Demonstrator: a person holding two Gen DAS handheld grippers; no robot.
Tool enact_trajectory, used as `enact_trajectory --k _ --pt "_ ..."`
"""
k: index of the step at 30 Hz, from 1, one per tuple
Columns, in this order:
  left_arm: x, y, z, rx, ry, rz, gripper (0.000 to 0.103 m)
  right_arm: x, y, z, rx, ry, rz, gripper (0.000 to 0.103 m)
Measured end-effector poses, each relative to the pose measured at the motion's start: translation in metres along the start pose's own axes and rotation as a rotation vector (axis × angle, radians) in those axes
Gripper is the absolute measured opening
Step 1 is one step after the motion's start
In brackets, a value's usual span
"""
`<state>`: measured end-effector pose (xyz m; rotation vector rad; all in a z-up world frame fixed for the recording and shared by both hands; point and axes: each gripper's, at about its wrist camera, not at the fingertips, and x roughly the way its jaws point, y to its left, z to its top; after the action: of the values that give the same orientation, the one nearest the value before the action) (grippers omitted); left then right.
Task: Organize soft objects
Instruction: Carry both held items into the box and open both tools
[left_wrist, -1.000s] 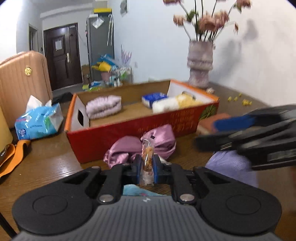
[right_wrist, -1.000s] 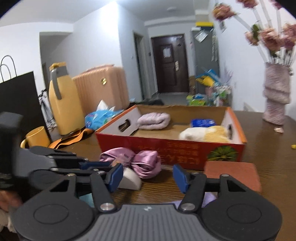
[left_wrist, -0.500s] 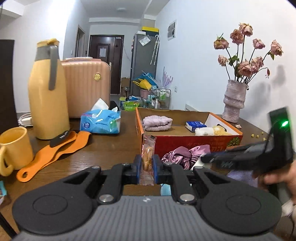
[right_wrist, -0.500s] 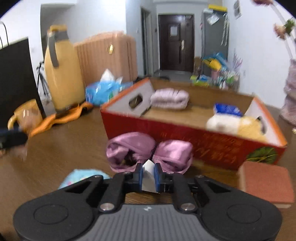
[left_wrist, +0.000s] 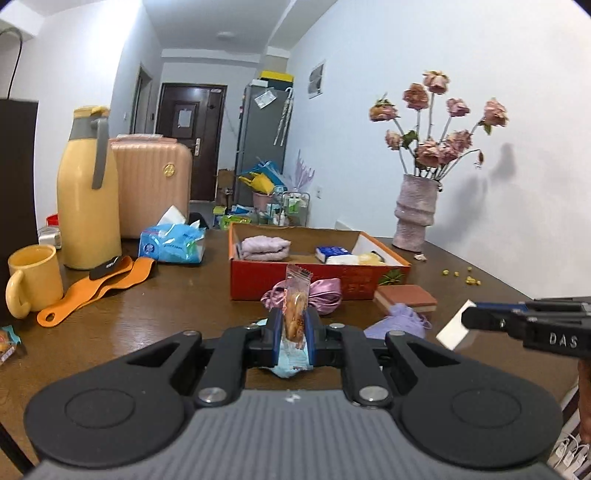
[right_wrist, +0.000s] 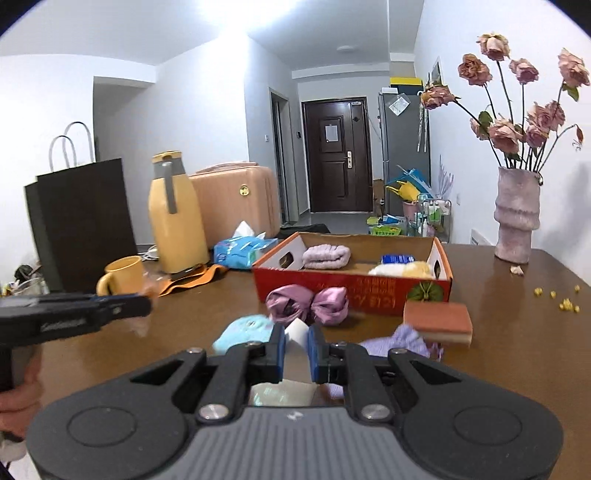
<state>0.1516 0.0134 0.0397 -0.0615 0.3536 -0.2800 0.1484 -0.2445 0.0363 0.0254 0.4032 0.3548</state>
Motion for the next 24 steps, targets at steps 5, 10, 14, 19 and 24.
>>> enact_trajectory --k 5,10,14,19,24 --pt "-0.004 -0.011 0.004 0.013 -0.015 -0.011 0.013 -0.006 -0.008 0.000 0.028 -0.022 -0.003 0.013" --pt "0.034 -0.003 0.028 0.000 0.016 -0.070 0.013 0.024 -0.031 0.023 0.027 -0.027 0.022 0.013" --pt "0.117 0.013 0.085 0.001 0.075 -0.075 0.013 0.097 -0.076 0.088 0.035 -0.007 0.047 0.013" --pt "0.273 0.029 0.131 0.056 0.249 0.047 0.014 0.235 -0.137 0.156 0.057 0.131 -0.023 0.013" --pt "0.371 0.054 0.128 0.056 0.354 0.165 0.014 0.339 -0.186 0.169 -0.001 0.277 -0.183 0.013"
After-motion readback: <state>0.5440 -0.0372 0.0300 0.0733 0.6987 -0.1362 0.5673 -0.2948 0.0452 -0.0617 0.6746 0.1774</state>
